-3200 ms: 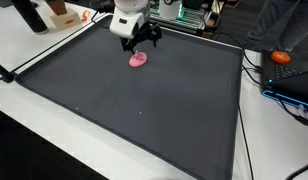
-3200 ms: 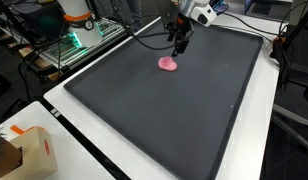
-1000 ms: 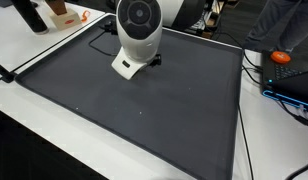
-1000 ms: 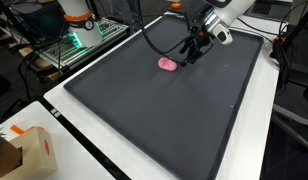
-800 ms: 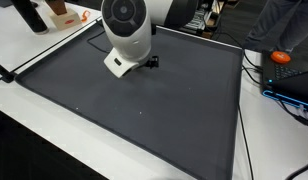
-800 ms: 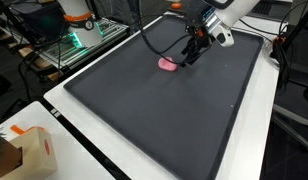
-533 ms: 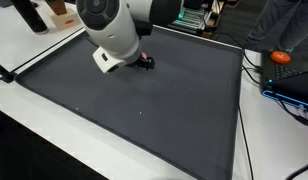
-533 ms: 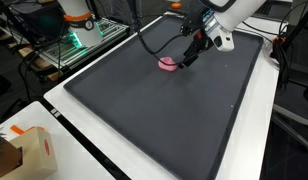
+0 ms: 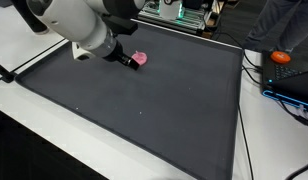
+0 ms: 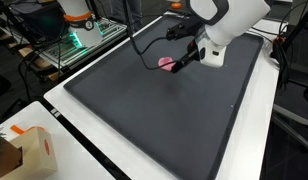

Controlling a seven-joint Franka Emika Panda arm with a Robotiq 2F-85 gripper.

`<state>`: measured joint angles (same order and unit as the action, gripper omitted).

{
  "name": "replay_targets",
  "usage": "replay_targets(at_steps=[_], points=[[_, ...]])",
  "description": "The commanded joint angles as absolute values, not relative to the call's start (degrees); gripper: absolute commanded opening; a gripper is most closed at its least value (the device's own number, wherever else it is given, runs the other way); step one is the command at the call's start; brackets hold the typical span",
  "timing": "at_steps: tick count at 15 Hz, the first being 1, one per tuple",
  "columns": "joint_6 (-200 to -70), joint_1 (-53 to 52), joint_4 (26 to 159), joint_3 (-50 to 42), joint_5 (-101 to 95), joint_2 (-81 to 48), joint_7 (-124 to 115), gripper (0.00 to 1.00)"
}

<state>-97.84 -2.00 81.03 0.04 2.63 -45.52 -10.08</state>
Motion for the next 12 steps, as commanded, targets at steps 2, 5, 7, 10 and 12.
replay_targets(at_steps=[2, 5, 7, 10, 12], points=[[-100.4, 1.1, 83.6, -1.2, 9.9, -44.2, -16.3, 1.00], [-102.8, 2.8, 85.9, -1.9, 14.3, -43.0, -19.5, 1.00], [-104.3, 3.6, 87.9, -2.5, 17.0, -41.9, -21.5, 1.00], [-106.2, 5.0, 92.3, -3.2, 20.6, -39.7, -23.2, 1.00], [-107.3, 5.7, 95.5, -3.8, 22.6, -38.0, -23.7, 1.00]])
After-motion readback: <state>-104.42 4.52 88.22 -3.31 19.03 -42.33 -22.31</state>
